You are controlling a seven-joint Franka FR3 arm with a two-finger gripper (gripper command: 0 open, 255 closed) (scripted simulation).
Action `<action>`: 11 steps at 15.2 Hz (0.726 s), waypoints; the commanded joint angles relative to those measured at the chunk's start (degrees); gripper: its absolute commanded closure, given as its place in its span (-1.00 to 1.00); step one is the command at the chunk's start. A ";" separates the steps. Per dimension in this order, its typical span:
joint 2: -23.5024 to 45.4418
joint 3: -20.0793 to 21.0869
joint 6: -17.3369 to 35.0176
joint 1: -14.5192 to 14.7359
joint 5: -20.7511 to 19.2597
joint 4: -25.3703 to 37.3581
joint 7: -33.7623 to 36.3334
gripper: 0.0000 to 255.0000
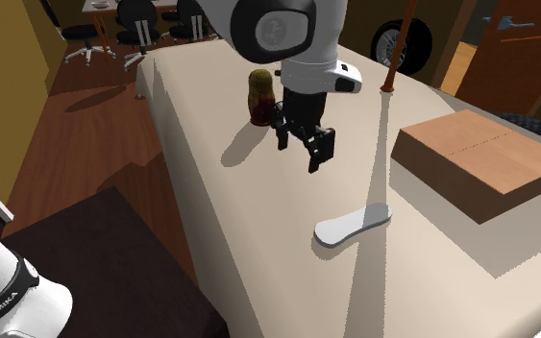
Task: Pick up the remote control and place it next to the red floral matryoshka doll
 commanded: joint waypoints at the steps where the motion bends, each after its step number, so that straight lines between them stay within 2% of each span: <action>1: 4.49 -0.27 1.44 -0.72 0.90 3.05 -0.77 -1.00; 11: 25.68 -0.32 4.27 -5.63 4.70 21.58 -3.13 -1.00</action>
